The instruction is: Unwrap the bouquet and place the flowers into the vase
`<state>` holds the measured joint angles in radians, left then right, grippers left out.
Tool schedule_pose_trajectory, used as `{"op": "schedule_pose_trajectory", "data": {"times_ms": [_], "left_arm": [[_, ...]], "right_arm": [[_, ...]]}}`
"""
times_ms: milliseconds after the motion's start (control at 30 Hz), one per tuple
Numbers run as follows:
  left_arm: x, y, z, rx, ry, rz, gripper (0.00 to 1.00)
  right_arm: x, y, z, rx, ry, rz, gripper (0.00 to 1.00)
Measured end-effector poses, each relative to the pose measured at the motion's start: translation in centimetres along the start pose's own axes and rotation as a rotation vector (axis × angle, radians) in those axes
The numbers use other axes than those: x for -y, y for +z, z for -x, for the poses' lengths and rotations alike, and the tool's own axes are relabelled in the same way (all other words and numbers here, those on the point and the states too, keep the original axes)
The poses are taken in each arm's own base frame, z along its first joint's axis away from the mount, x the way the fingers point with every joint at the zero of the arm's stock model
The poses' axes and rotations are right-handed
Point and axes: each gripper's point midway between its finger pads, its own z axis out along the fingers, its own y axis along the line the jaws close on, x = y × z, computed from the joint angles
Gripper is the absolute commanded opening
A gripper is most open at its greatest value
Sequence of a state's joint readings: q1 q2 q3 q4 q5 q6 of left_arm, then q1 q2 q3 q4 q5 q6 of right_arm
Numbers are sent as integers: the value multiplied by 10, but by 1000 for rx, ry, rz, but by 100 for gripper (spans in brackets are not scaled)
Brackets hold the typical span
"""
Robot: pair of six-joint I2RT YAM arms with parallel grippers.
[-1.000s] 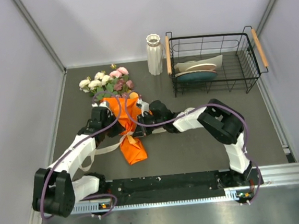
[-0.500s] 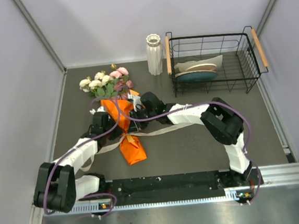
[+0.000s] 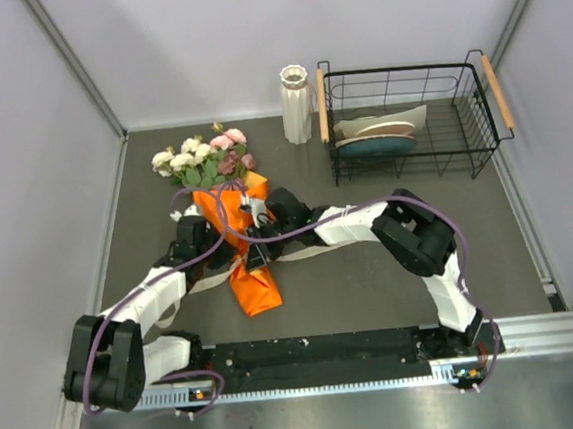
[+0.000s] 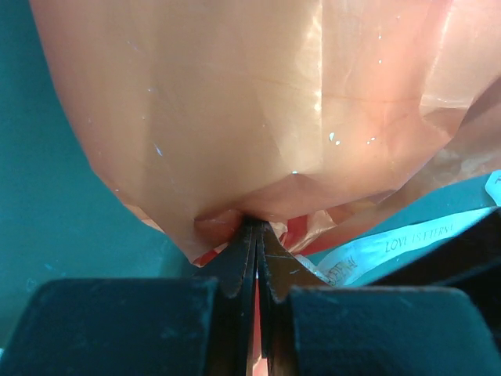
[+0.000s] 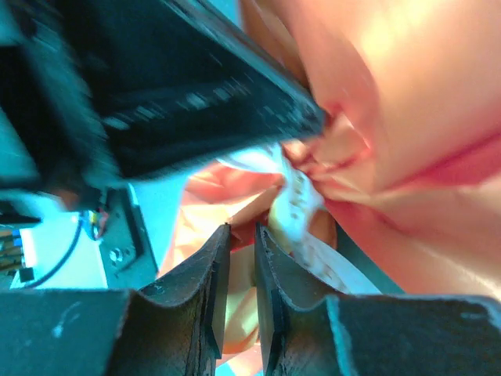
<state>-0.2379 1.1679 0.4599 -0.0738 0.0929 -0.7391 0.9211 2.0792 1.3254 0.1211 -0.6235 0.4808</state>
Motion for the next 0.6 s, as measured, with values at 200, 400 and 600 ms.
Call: {"op": "schedule_pose_trajectory", "data": {"times_ms": [200,400,600], "left_arm": [[4,-1,-3,-28,14,-18,3],[11,-5,-7,-82,82,-52,14],[23,-8,-15,-186,174,-107,17]], "right_arm": [[23,0,-32,-31,12,-54,18],[33,-4,-34,-8,-30,-82,16],[38,-12,-37,-3,-37,-83,16]]}}
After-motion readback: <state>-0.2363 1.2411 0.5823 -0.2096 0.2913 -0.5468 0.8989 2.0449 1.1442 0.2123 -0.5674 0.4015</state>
